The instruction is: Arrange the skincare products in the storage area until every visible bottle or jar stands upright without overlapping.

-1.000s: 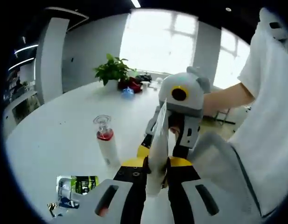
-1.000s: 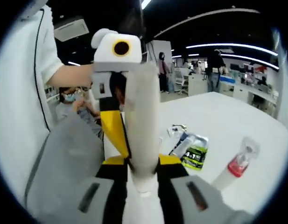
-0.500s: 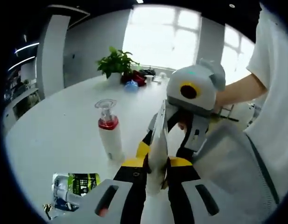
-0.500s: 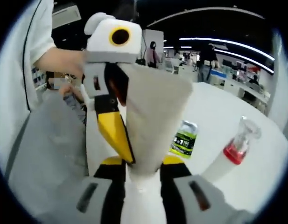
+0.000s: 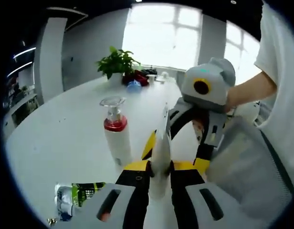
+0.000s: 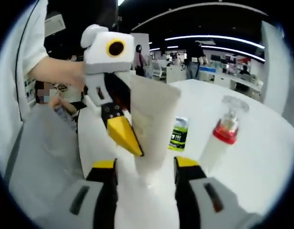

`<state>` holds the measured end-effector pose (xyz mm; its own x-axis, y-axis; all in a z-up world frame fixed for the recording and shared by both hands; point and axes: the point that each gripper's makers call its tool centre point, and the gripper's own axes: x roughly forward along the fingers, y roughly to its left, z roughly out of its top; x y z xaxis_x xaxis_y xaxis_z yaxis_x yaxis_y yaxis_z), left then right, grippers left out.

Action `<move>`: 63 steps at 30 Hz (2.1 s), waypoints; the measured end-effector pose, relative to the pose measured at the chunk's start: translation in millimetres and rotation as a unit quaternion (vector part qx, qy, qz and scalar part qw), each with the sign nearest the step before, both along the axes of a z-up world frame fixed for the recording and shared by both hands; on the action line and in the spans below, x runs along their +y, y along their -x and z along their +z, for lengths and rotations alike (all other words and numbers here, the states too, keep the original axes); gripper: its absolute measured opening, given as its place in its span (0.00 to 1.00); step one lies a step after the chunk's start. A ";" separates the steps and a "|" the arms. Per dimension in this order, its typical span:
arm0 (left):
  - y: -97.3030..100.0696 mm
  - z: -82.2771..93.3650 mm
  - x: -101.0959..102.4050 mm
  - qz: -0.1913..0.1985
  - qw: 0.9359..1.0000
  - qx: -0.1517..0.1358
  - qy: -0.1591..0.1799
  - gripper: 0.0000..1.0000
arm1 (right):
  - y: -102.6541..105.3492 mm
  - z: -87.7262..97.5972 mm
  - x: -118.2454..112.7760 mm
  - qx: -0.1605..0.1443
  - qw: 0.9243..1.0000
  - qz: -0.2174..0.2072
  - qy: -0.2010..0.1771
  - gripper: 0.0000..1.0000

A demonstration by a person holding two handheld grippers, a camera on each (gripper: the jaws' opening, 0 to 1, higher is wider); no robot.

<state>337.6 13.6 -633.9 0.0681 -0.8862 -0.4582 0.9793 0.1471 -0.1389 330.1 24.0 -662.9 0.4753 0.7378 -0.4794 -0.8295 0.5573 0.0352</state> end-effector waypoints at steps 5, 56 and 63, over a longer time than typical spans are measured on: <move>-10.9 -0.1 -1.9 0.004 1.000 -0.006 0.006 0.13 | -2.1 -2.6 -14.3 0.007 0.999 -0.031 -0.005 0.57; -77.3 4.6 -1.2 0.034 0.999 -0.011 0.005 0.33 | -1.5 4.3 -62.9 0.012 0.989 -0.147 -0.021 0.74; -73.8 4.9 16.0 0.060 0.998 0.003 -0.015 0.46 | 2.7 10.1 -63.1 0.007 0.989 -0.149 -0.019 0.76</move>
